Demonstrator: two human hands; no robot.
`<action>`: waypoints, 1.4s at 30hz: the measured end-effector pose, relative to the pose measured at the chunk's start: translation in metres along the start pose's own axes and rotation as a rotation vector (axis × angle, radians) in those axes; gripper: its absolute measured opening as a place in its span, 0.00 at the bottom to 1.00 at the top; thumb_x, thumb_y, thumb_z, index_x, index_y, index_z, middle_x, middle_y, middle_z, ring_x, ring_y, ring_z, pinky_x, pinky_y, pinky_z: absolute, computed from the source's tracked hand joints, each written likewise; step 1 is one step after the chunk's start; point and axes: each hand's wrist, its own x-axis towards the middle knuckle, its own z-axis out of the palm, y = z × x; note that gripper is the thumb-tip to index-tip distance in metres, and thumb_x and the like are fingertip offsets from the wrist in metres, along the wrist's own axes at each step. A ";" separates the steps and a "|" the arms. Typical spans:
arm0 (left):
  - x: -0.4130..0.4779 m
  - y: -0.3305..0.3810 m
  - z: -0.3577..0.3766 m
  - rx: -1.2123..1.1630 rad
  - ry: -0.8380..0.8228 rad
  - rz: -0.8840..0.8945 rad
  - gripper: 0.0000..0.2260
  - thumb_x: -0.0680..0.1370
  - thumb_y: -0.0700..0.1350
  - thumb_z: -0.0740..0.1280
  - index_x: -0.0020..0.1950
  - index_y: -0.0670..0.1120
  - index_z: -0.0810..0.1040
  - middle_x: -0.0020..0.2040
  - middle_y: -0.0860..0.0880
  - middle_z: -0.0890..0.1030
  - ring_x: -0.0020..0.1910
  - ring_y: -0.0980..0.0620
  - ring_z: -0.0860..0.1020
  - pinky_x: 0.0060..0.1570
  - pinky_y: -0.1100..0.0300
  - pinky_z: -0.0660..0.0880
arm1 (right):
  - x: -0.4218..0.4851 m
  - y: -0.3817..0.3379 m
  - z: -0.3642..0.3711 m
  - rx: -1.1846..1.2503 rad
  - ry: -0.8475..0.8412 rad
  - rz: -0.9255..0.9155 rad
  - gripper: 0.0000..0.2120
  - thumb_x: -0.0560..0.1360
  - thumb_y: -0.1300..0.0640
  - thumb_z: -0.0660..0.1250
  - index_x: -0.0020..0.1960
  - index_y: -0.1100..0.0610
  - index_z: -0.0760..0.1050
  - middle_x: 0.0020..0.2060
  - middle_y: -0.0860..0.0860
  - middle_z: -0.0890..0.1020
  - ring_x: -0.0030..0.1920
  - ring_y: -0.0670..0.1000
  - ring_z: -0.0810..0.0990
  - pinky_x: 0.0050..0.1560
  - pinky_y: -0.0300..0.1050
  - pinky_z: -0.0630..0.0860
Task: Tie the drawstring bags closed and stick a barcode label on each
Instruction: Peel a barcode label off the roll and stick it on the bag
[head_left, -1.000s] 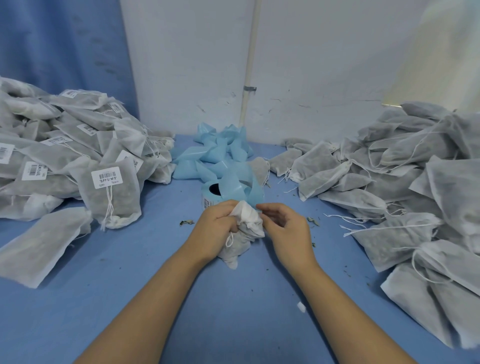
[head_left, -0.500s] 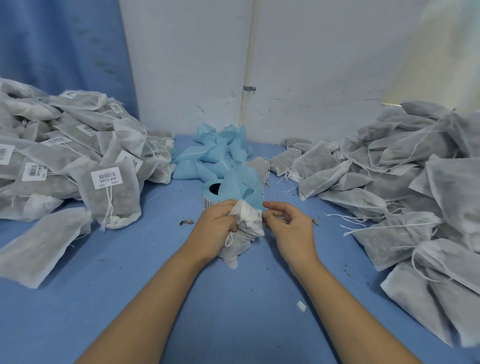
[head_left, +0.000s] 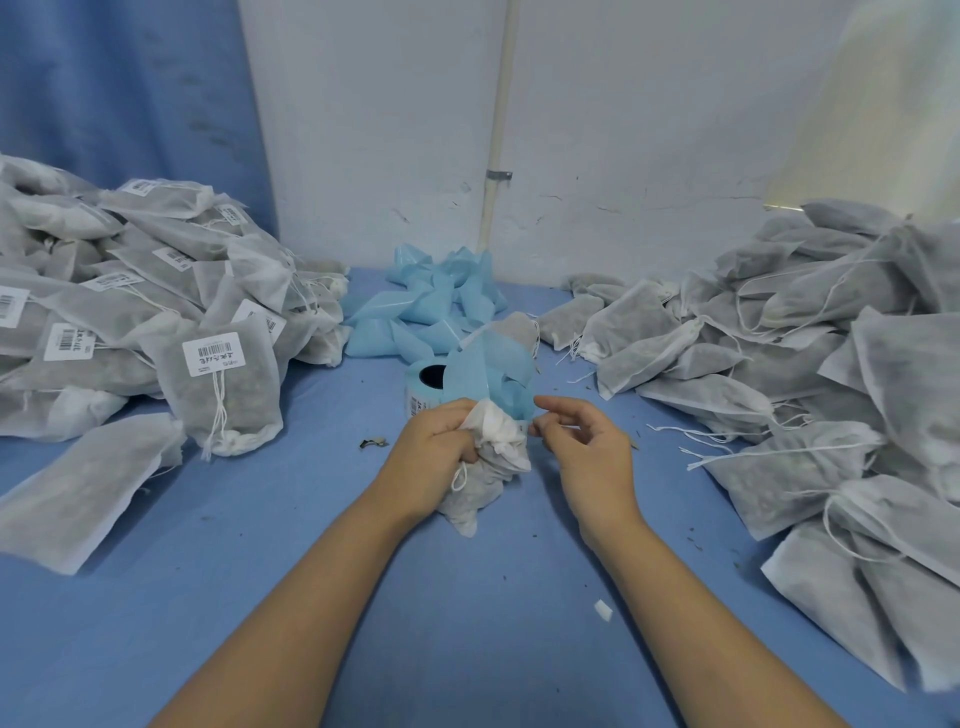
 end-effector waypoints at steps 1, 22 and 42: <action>0.000 0.000 0.000 -0.002 0.001 -0.001 0.16 0.60 0.38 0.58 0.41 0.28 0.73 0.39 0.41 0.72 0.40 0.50 0.70 0.41 0.59 0.65 | 0.000 0.001 0.000 -0.030 -0.003 -0.001 0.12 0.76 0.65 0.65 0.46 0.49 0.80 0.37 0.45 0.82 0.40 0.41 0.79 0.41 0.30 0.74; -0.002 0.003 -0.001 -0.065 0.016 -0.050 0.19 0.60 0.38 0.59 0.46 0.32 0.78 0.42 0.44 0.78 0.42 0.53 0.75 0.43 0.61 0.70 | -0.002 0.000 0.002 0.000 -0.075 0.044 0.08 0.75 0.61 0.69 0.43 0.50 0.82 0.38 0.43 0.85 0.41 0.40 0.82 0.45 0.31 0.76; 0.000 0.003 -0.008 -0.283 0.241 -0.016 0.24 0.73 0.27 0.60 0.60 0.50 0.77 0.52 0.60 0.82 0.52 0.62 0.79 0.45 0.72 0.73 | -0.009 -0.011 0.003 0.305 0.109 0.109 0.09 0.75 0.64 0.69 0.50 0.51 0.81 0.36 0.47 0.85 0.38 0.42 0.80 0.43 0.32 0.76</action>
